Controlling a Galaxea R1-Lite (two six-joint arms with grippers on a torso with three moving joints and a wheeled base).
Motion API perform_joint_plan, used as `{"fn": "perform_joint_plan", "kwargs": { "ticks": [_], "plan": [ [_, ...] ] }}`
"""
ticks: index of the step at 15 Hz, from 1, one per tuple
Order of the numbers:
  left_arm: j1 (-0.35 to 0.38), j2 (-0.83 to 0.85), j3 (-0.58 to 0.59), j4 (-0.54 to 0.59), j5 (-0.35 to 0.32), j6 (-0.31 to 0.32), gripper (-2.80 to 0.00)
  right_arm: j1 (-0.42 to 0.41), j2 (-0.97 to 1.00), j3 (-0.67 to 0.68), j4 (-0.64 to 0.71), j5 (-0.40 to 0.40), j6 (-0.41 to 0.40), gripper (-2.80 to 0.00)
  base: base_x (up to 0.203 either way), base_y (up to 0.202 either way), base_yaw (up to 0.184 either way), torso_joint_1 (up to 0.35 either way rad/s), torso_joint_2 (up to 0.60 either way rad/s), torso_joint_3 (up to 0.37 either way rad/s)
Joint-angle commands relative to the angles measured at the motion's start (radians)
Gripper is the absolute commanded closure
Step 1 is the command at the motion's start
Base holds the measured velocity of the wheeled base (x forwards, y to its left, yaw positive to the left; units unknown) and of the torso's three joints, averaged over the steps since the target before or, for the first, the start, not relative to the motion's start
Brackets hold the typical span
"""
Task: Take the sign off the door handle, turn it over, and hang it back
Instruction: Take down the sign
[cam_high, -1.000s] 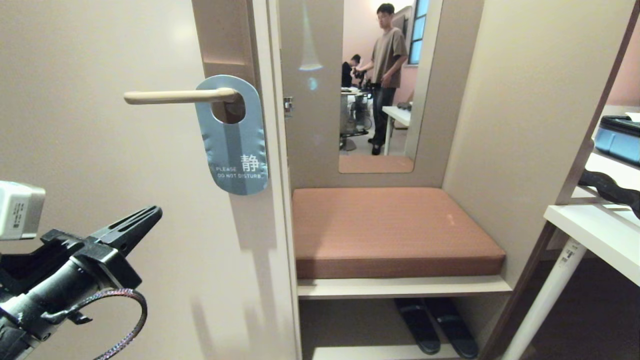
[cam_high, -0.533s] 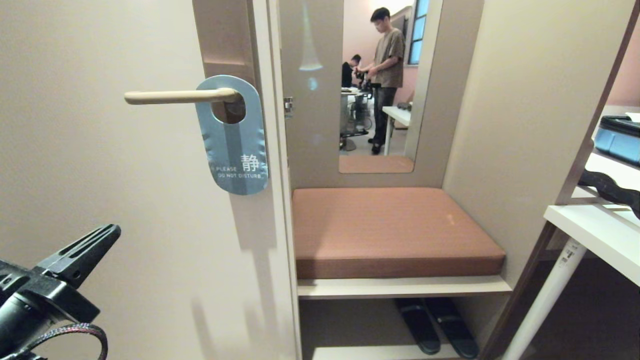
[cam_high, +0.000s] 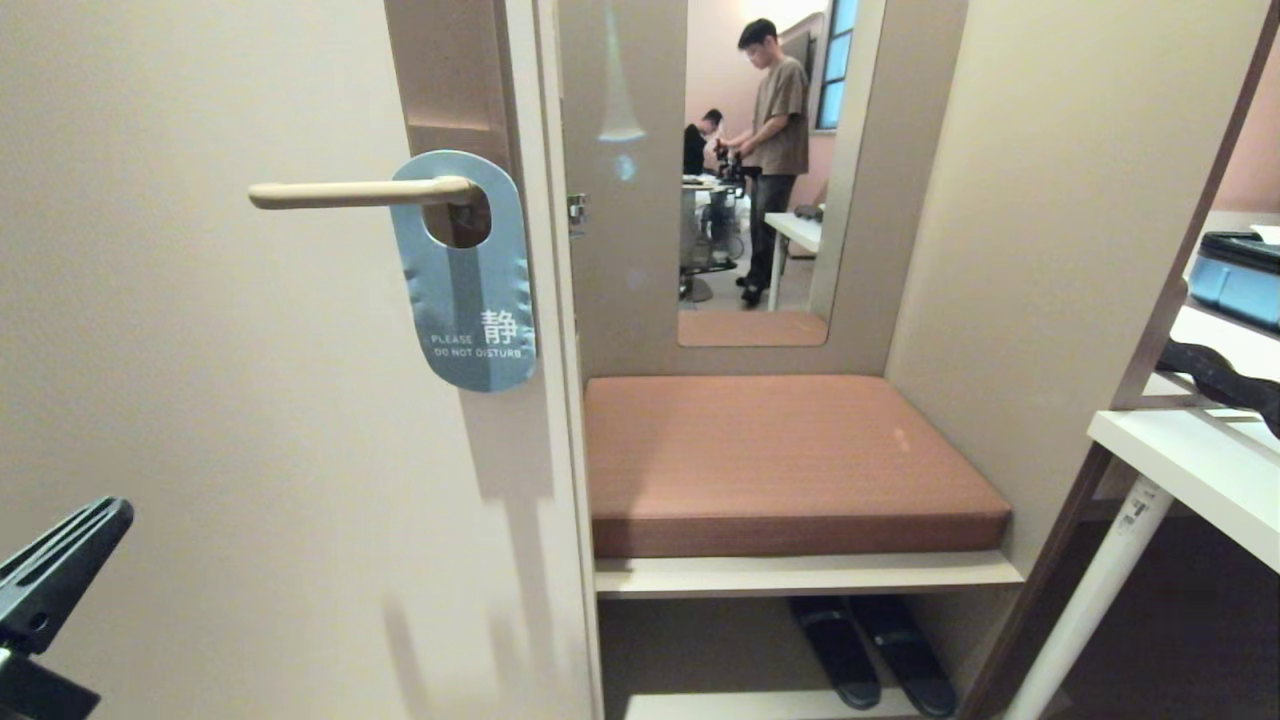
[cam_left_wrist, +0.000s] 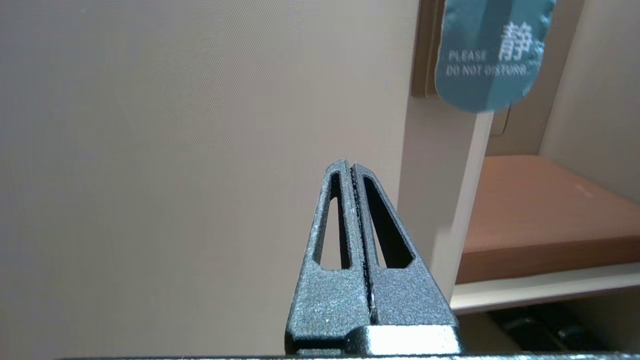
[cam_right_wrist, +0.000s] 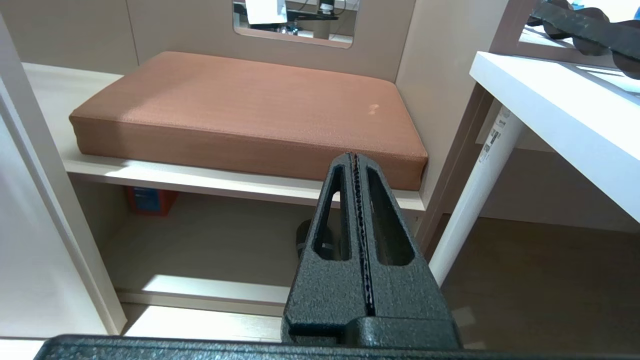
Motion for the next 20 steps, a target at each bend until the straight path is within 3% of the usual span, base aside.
{"fn": "perform_joint_plan", "kwargs": {
  "ticks": [1,4,8,15,20],
  "plan": [
    [0.012,-0.192,0.005,0.123,-0.001,0.001,0.0,0.0,0.0,0.0,0.0,0.0,0.0,0.0,0.0,0.0,0.0,0.0,0.0,0.0],
    [0.052,-0.402,0.006,0.352,-0.007,0.005,0.0,0.0,0.0,0.0,0.0,0.0,0.0,0.0,0.0,0.0,0.0,0.0,0.0,0.0],
    [0.106,-0.583,0.006,0.545,-0.007,0.015,0.0,0.0,0.0,0.0,0.0,0.0,0.0,0.0,0.0,0.0,0.0,0.0,0.0,0.0],
    [0.106,-0.817,0.006,0.814,0.0,0.05,0.0,0.0,0.0,0.0,0.0,0.0,0.0,0.0,0.0,0.0,0.0,0.0,0.0,0.0],
    [0.104,-0.823,0.006,0.901,0.011,0.052,0.0,0.0,0.0,0.0,0.0,0.0,0.0,0.0,0.0,0.0,0.0,0.0,0.0,0.0]
  ]
}}
